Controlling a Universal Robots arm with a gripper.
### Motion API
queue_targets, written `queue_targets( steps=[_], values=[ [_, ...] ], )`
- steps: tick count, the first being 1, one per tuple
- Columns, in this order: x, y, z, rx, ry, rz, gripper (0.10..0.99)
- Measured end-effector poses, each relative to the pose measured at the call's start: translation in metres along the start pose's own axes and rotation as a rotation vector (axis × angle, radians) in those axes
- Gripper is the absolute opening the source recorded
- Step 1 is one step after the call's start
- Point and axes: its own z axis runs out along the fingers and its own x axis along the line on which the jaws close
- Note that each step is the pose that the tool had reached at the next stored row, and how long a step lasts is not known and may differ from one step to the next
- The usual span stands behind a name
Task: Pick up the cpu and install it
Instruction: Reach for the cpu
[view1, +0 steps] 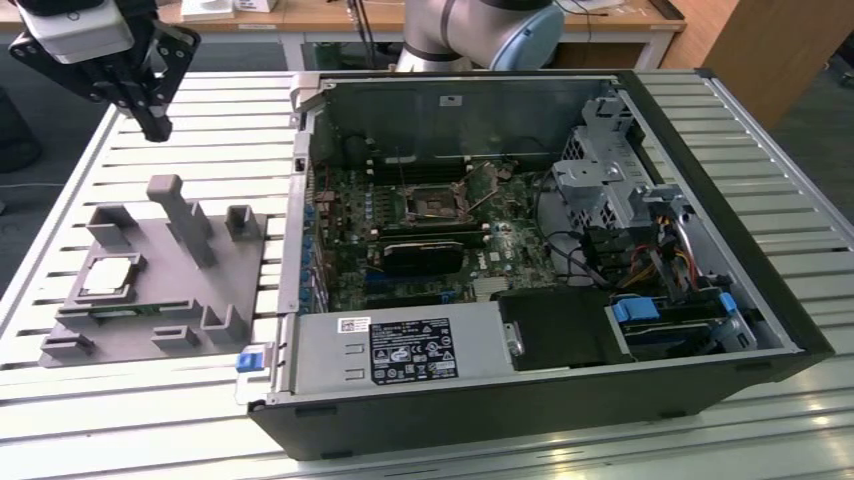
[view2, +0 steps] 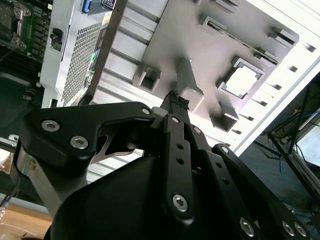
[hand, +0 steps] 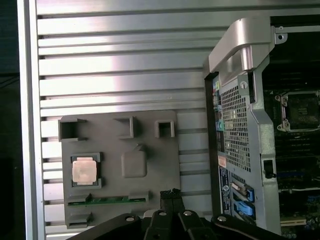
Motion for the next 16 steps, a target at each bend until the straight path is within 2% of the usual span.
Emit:
queue_targets(
  steps=[16],
  values=[
    [0.0178, -0.0014, -0.0001, 0.0, 0.0, 0.0, 0.106]
  ],
)
